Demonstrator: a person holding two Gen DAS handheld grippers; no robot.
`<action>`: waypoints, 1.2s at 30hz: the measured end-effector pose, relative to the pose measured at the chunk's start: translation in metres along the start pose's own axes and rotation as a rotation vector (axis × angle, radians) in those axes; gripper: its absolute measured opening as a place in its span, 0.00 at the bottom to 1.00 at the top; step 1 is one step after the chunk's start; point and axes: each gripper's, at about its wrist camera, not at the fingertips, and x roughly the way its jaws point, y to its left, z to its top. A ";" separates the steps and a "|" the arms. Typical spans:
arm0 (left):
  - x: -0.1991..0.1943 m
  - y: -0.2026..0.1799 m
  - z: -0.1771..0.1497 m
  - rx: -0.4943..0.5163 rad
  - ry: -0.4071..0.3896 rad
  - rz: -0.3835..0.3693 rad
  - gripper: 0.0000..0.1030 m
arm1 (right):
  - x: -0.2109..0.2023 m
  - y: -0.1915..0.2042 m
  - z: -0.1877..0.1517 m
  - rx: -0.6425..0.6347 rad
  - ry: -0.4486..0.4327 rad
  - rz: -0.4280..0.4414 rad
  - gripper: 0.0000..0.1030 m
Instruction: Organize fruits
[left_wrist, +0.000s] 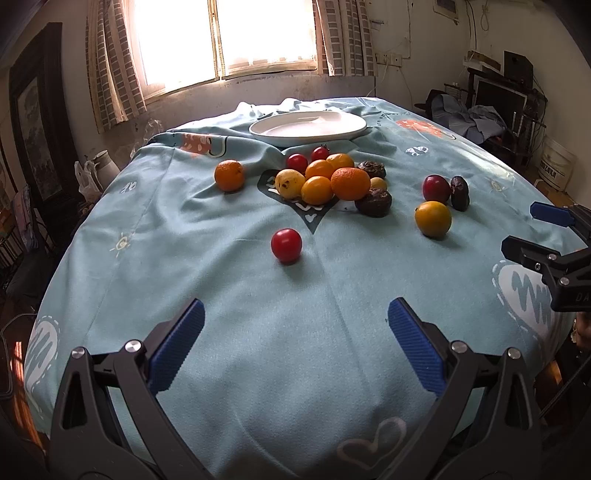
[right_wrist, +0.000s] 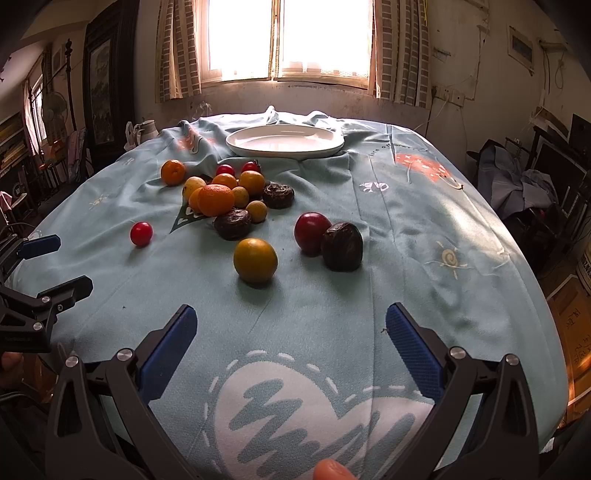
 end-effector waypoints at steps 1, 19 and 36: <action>0.000 0.000 0.000 0.000 0.001 0.001 0.98 | 0.000 0.000 0.000 0.000 0.000 0.000 0.99; 0.005 0.002 -0.003 -0.014 0.023 -0.006 0.98 | 0.003 0.002 -0.002 0.000 0.008 0.001 0.99; 0.011 0.004 -0.005 -0.021 0.042 -0.015 0.98 | 0.011 0.005 -0.007 -0.001 0.030 -0.001 0.99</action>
